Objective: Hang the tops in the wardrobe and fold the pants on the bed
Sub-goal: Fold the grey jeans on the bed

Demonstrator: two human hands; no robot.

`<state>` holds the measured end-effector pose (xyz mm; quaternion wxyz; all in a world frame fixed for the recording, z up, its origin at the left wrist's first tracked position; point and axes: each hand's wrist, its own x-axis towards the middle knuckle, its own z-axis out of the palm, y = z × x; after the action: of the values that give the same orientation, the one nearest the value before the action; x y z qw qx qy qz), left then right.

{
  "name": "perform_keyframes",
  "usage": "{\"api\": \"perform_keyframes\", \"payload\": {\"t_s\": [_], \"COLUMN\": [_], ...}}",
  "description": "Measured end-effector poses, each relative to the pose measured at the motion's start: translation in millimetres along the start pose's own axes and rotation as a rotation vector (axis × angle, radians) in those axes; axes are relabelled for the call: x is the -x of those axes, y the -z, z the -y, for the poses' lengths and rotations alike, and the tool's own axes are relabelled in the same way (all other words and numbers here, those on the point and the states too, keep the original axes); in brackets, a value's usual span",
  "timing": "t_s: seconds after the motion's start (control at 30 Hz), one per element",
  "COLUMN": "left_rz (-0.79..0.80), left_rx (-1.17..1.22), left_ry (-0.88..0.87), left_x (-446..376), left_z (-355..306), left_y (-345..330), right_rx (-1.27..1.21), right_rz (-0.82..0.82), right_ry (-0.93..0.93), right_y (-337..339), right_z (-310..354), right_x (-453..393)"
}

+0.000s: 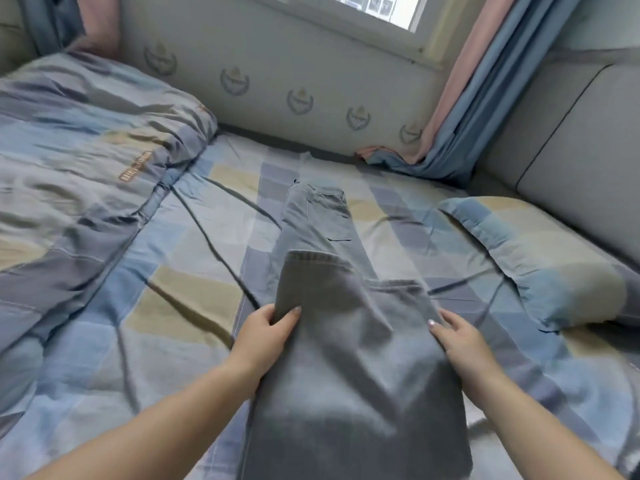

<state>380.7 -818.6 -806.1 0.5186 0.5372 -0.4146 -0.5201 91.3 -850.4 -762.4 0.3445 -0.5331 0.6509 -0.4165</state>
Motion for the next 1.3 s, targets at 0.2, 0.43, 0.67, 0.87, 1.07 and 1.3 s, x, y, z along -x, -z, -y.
{"api": "perform_keyframes", "payload": {"t_s": [0.2,0.43,0.67,0.87,1.07,1.3], "left_rz": [-0.130,-0.070,-0.049,-0.131,-0.184,-0.327], "left_rx": [-0.259,-0.858,-0.963,-1.038,-1.051,-1.389], "left_ry": [-0.113,-0.362,-0.387,-0.546,-0.424,-0.251], "left_x": [-86,-146,-230,-383,-509,-539], "left_z": [-25,-86,-103,-159,-104,-3], "left_y": [-16,-31,-15,-14,-19,-11], "right_rx": [-0.109,-0.006,0.062,0.221,0.421,0.508], "right_rz": [0.192,0.381,0.236,0.127,0.019,-0.067], "right_ry": [0.100,0.305,0.422,0.494,0.380,0.191], "right_y": [-6,4,-38,-85,-163,-234], "right_z": [-7,12,31,87,64,-33], "right_x": [-97,-166,-242,-393,-499,-518]}}
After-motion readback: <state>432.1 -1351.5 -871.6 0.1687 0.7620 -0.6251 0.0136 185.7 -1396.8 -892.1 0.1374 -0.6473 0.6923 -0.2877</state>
